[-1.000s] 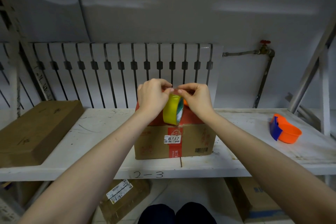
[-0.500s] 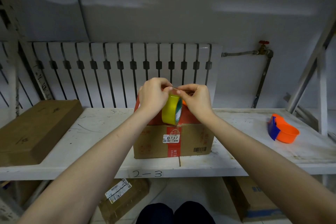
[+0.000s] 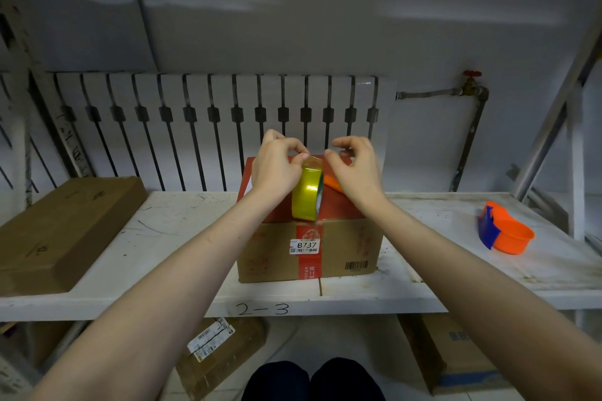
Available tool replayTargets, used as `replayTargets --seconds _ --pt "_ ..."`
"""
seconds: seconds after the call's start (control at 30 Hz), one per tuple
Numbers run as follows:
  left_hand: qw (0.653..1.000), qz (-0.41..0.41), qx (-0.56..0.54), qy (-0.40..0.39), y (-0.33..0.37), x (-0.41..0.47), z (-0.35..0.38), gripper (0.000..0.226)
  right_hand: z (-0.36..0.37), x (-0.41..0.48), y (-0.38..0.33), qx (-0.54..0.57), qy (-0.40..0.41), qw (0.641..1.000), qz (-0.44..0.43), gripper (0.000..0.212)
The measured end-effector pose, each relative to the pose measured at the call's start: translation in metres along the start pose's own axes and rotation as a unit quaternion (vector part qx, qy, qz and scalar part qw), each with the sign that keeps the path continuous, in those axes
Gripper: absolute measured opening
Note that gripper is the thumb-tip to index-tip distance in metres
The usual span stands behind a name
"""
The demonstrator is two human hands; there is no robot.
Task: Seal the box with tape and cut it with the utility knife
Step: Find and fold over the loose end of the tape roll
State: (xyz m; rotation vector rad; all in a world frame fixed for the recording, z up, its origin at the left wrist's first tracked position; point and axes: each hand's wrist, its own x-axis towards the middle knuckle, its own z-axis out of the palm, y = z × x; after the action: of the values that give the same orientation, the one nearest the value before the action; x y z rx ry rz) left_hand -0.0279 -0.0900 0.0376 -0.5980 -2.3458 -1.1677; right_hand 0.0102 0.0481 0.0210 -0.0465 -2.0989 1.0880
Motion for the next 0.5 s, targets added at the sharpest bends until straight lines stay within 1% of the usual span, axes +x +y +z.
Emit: replayTargets --seconds 0.07,0.13,0.23,0.33,0.5 --pt "1.000 0.016 0.010 -0.003 -0.002 0.002 -0.001 0.007 0.001 0.002 -0.003 -0.027 -0.068 0.997 -0.031 0.029" --pt "0.999 0.029 0.028 -0.005 -0.003 0.002 -0.001 0.008 0.004 0.005 -0.007 -0.049 -0.104 0.992 -0.055 0.029" --pt "0.998 0.040 0.047 0.000 -0.006 0.004 -0.004 0.008 0.004 0.010 -0.012 -0.048 -0.127 0.989 -0.065 0.021" --pt "0.997 0.042 0.067 -0.006 -0.009 0.004 -0.006 0.010 0.002 0.013 -0.011 -0.088 -0.137 0.984 -0.073 0.015" --pt "0.998 0.027 0.051 -0.015 -0.014 0.005 -0.001 0.015 -0.003 0.011 -0.010 -0.139 -0.136 0.977 -0.091 0.020"
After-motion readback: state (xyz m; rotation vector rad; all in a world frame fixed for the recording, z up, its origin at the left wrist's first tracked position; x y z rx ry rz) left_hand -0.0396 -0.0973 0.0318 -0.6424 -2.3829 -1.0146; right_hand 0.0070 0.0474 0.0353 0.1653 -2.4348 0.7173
